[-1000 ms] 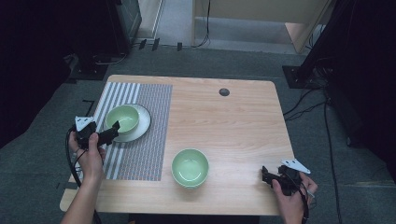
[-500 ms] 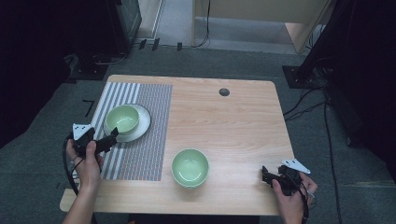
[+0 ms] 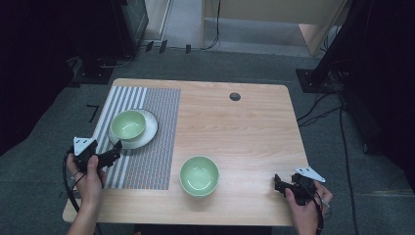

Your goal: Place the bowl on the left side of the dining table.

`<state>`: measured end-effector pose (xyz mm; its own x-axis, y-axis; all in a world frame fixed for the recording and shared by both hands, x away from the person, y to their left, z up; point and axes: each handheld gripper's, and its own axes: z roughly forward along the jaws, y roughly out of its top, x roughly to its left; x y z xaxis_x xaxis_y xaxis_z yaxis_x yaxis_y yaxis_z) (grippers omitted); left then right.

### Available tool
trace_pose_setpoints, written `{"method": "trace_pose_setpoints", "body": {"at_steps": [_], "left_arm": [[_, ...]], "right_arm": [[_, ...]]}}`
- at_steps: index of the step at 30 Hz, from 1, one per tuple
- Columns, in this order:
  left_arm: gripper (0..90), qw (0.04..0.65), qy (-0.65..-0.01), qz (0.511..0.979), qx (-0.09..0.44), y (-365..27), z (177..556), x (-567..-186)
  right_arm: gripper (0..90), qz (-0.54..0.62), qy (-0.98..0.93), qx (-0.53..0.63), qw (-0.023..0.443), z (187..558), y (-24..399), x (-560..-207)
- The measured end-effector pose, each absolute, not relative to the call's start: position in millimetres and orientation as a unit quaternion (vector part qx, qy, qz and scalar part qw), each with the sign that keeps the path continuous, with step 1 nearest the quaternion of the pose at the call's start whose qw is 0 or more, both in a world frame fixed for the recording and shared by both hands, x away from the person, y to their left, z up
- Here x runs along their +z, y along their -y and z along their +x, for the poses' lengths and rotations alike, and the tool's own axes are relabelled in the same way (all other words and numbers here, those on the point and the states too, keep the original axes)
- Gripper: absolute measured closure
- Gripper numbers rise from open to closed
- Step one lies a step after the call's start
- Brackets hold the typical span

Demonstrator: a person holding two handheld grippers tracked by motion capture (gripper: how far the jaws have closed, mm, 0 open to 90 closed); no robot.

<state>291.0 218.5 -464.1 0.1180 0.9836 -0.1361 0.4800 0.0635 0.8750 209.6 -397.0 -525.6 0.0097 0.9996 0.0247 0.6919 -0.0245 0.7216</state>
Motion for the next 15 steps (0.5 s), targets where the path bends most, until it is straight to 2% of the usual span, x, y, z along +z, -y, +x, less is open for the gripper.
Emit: {"method": "trace_pose_setpoints", "body": {"at_steps": [15], "left_arm": [[8.9, 0.42, -0.595, 0.618, 0.296, -227.7, 269.6, -474.4]], "right_arm": [[6.5, 0.657, -0.644, 0.284, 0.271, 209.6, 397.0, -525.6]]}}
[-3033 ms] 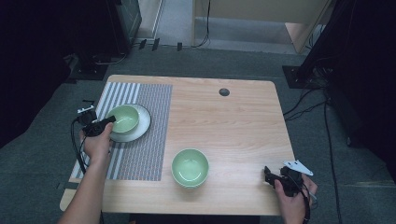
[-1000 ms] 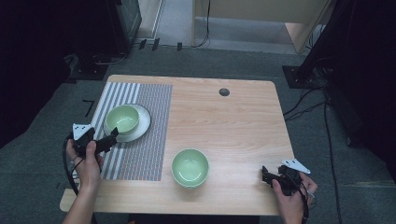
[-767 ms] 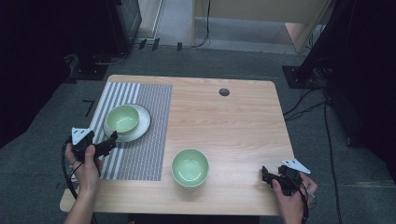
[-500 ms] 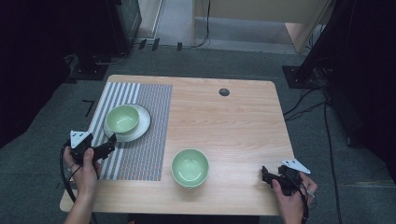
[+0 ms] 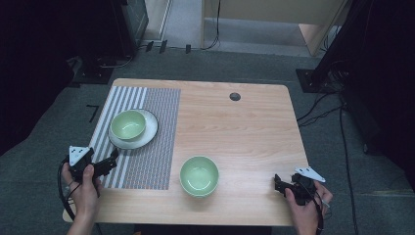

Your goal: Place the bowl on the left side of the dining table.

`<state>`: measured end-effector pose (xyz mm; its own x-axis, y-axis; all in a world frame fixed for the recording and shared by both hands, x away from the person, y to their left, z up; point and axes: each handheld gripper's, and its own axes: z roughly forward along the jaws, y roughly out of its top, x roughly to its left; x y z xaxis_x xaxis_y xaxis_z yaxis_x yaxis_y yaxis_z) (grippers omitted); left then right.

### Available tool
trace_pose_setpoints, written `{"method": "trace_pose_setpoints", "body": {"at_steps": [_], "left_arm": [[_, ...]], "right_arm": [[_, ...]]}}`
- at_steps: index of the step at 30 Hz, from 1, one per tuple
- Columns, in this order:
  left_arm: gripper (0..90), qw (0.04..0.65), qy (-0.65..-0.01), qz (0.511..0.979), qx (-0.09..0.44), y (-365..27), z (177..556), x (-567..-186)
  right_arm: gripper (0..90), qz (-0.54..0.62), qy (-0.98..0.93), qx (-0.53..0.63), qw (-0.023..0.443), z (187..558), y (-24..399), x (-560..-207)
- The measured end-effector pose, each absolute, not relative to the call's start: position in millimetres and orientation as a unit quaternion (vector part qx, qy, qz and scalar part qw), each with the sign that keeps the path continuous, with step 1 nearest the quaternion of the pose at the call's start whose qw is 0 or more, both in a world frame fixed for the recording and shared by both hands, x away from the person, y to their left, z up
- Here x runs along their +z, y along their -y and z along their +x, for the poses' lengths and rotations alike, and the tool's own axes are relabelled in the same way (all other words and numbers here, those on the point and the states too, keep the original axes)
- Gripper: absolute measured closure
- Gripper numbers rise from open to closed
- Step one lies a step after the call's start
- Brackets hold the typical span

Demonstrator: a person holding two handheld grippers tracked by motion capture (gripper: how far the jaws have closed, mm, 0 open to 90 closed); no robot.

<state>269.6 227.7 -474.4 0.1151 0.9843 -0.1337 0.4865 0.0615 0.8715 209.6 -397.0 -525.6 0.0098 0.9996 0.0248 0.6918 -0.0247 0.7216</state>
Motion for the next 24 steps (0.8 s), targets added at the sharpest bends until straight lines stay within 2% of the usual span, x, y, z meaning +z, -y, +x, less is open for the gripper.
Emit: {"method": "trace_pose_setpoints", "body": {"at_steps": [24], "left_arm": [[8.9, 0.394, -0.597, 0.629, 0.304, -248.0, 246.8, -490.6]], "right_arm": [[6.5, 0.657, -0.644, 0.284, 0.271, 209.5, 396.9, -525.6]]}}
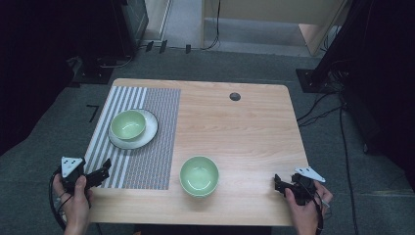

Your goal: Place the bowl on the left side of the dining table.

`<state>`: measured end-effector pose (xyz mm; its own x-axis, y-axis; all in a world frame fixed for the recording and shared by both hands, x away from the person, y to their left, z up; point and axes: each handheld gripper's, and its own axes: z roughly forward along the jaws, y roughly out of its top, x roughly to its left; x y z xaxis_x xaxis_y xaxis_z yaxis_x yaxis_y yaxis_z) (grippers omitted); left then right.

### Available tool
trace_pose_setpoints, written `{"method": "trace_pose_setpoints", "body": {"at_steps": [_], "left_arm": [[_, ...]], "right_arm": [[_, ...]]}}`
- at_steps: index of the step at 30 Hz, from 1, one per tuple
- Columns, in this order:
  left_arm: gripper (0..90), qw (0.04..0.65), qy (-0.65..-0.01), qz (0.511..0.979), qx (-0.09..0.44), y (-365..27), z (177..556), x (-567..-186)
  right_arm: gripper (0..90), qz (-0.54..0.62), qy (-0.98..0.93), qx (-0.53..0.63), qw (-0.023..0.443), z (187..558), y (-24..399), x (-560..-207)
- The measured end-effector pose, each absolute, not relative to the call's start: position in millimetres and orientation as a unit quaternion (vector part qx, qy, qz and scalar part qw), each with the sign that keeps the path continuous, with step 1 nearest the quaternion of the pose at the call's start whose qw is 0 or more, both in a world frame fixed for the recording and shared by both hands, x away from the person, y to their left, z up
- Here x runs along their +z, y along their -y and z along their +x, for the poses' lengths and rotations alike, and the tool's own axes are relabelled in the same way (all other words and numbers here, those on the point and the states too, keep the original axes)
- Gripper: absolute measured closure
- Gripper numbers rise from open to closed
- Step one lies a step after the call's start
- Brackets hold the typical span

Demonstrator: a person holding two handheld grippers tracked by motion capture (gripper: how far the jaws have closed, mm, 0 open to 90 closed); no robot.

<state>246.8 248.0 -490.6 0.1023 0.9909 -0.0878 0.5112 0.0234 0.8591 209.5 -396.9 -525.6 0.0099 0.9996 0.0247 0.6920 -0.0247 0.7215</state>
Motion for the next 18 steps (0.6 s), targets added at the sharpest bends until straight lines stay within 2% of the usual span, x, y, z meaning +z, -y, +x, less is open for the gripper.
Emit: {"method": "trace_pose_setpoints", "body": {"at_steps": [18], "left_arm": [[8.9, 0.366, -0.601, 0.649, 0.29, -260.1, 240.4, -510.1]], "right_arm": [[6.5, 0.657, -0.644, 0.284, 0.271, 209.6, 397.0, -525.6]]}}
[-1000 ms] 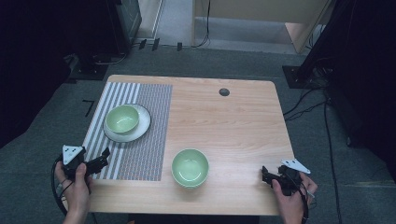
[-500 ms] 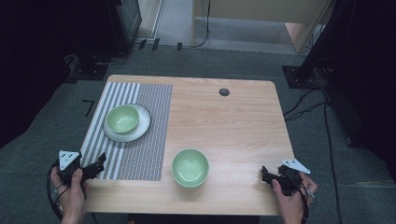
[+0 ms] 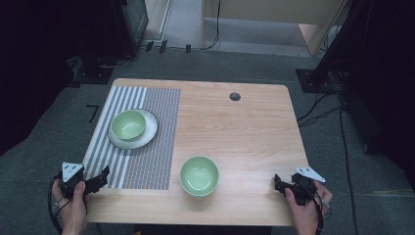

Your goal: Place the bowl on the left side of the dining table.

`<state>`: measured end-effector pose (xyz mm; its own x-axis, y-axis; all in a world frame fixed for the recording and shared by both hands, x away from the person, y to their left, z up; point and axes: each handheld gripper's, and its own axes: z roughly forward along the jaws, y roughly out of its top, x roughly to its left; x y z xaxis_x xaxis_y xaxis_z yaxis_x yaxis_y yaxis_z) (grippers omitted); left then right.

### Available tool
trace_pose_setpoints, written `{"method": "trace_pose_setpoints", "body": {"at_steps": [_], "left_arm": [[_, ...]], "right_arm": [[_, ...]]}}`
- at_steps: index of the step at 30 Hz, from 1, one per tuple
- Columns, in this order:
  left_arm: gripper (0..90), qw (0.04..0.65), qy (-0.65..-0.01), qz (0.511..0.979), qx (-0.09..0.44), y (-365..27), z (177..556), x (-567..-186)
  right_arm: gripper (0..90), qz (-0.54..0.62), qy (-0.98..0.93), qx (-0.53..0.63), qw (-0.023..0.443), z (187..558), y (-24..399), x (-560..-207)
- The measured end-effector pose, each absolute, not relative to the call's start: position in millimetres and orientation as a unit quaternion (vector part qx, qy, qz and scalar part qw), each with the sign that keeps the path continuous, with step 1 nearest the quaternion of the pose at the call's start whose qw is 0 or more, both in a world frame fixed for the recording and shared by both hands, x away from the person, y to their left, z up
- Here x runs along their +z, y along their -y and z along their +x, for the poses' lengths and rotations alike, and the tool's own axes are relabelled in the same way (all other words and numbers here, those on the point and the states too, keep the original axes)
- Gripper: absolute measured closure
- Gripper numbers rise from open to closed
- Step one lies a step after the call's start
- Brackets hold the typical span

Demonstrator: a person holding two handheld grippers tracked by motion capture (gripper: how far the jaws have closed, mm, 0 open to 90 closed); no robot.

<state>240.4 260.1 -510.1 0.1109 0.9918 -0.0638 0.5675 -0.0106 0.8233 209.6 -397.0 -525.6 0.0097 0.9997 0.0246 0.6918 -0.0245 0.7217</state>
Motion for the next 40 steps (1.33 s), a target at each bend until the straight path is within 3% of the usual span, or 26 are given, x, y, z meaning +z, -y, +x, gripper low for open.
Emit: {"method": "trace_pose_setpoints", "body": {"at_steps": [16, 28, 40], "left_arm": [[9.0, 0.34, -0.589, 0.673, 0.289, -262.5, 237.9, -514.9], [9.0, 0.304, -0.596, 0.696, 0.259, -262.4, 242.5, -517.9], [9.0, 0.301, -0.6, 0.694, 0.261, -261.2, 242.7, -517.9]], "right_arm": [[6.5, 0.657, -0.644, 0.284, 0.271, 209.5, 396.9, -525.6], [6.5, 0.657, -0.644, 0.284, 0.271, 209.5, 396.9, -525.6], [6.5, 0.657, -0.644, 0.284, 0.271, 209.5, 397.0, -525.6]]}}
